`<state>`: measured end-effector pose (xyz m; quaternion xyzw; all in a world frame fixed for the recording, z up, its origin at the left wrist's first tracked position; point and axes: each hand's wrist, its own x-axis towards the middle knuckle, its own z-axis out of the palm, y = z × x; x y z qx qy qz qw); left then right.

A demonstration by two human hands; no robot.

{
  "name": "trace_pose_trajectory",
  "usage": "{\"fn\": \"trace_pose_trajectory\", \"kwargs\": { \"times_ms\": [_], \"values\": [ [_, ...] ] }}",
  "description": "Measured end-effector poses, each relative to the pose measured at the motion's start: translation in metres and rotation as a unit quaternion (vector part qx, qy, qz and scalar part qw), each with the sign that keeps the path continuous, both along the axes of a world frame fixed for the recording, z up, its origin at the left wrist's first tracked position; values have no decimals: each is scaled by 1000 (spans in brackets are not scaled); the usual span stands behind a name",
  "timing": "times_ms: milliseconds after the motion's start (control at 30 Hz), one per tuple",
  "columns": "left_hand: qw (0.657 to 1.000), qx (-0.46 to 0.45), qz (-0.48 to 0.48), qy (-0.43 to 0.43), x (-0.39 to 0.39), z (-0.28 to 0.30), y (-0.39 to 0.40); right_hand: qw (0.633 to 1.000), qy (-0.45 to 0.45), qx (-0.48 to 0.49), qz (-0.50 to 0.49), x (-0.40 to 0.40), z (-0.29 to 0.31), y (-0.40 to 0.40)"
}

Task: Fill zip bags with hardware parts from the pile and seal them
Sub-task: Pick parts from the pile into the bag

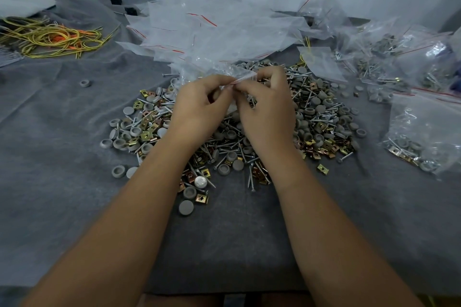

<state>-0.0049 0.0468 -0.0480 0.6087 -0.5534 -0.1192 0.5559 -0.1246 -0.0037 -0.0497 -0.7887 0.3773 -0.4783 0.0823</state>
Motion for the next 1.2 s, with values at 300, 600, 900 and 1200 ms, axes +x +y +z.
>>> {"fn": "trace_pose_trajectory", "kwargs": {
  "times_ms": [300,600,900,1200],
  "values": [
    [992,-21,122,36,6,0,-4,997,-72,-25,14,-6,6,-1],
    [978,-63,199,12,11,2,0,990,24,80,-113,-18,9,-9],
    [989,40,142,-21,9,-3,-4,964,251,58,-70,-14,-4,-9],
    [989,37,141,-13,10,-2,-4,969,214,43,-113,-16,0,-11]
  ]
}}
